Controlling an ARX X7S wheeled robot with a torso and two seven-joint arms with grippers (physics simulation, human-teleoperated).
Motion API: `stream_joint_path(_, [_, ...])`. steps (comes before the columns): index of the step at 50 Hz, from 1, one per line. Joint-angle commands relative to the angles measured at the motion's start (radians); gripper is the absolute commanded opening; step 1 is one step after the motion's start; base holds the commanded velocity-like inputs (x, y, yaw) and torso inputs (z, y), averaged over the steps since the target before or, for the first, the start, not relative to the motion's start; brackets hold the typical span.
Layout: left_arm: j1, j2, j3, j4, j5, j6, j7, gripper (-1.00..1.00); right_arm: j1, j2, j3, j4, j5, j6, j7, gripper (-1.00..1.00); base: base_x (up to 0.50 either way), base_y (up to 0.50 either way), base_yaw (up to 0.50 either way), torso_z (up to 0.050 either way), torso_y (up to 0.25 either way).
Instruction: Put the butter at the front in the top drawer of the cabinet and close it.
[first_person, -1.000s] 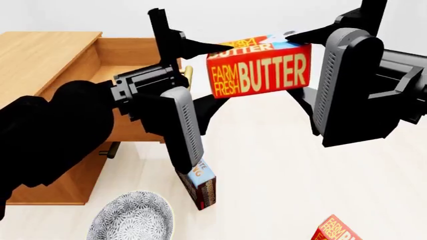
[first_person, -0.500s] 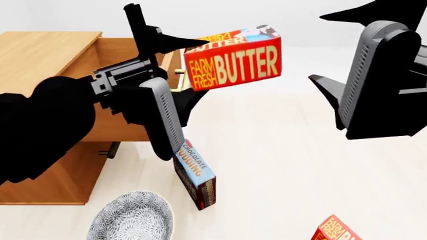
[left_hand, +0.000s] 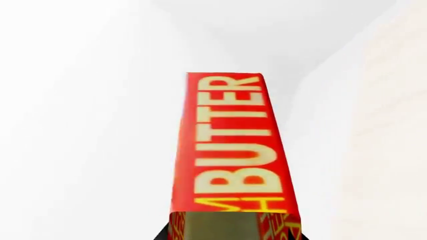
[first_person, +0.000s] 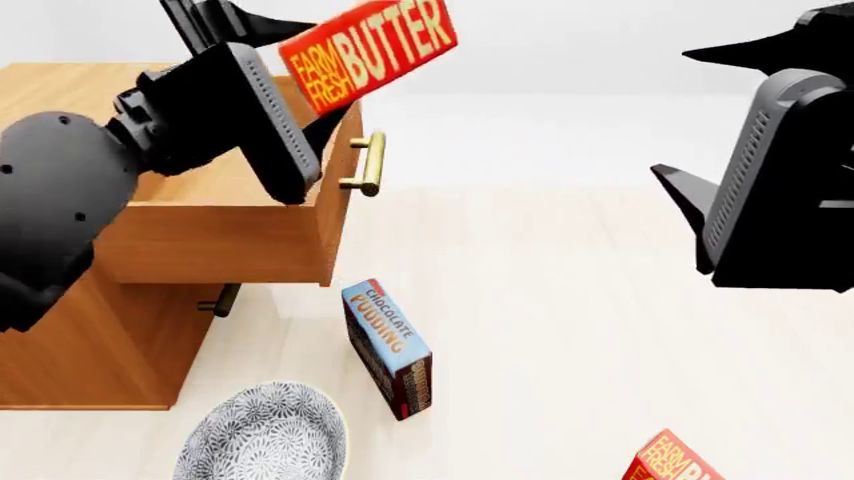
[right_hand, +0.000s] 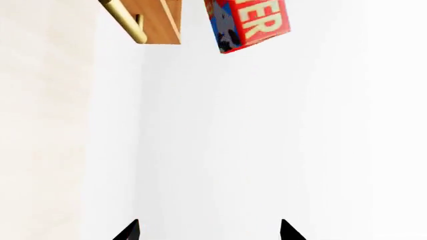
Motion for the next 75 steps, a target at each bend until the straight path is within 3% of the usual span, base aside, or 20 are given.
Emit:
stream_joint_path(1, [-0.058, 0.032, -0.094, -0.015, -0.195, -0.278, -0.067, -1.0, -0.055, 0.008, -0.01, -0.035, 0.034, 0.04, 0.074, 1.0, 0.0, 0.0, 0.0, 0.0, 0.01])
stream_joint_path(10, [-0.122, 0.123, -0.164, -0.136, -0.337, -0.534, -0.152, -1.0, -0.079, 0.012, -0.005, -0.062, 0.076, 0.083, 0.118, 1.0, 0.0, 0.0, 0.0, 0.0, 0.001])
stream_joint_path(24, [-0.178, 0.216, -0.231, -0.294, -0.423, -0.708, -0.246, -1.0, -0.084, 0.0, -0.004, -0.057, 0.077, 0.096, 0.119, 1.0, 0.0, 0.0, 0.0, 0.001, 0.001])
stream_joint_path(38, [-0.24, 0.303, -0.304, -0.487, -0.487, -0.817, -0.309, -1.0, -0.08, -0.021, -0.003, -0.042, 0.069, 0.096, 0.105, 1.0, 0.0, 0.0, 0.0, 0.0, 0.001])
stream_joint_path(58, [-0.316, 0.366, -0.379, -0.648, -0.565, -0.963, -0.372, -1.0, -0.084, -0.012, 0.004, -0.049, 0.072, 0.095, 0.104, 1.0, 0.0, 0.0, 0.0, 0.001, 0.002])
stream_joint_path(75, [-0.324, 0.413, -0.331, -0.762, -0.499, -0.911, -0.375, -1.0, -0.092, -0.013, 0.007, -0.052, 0.075, 0.102, 0.11, 1.0, 0.0, 0.0, 0.0, 0.001, 0.002])
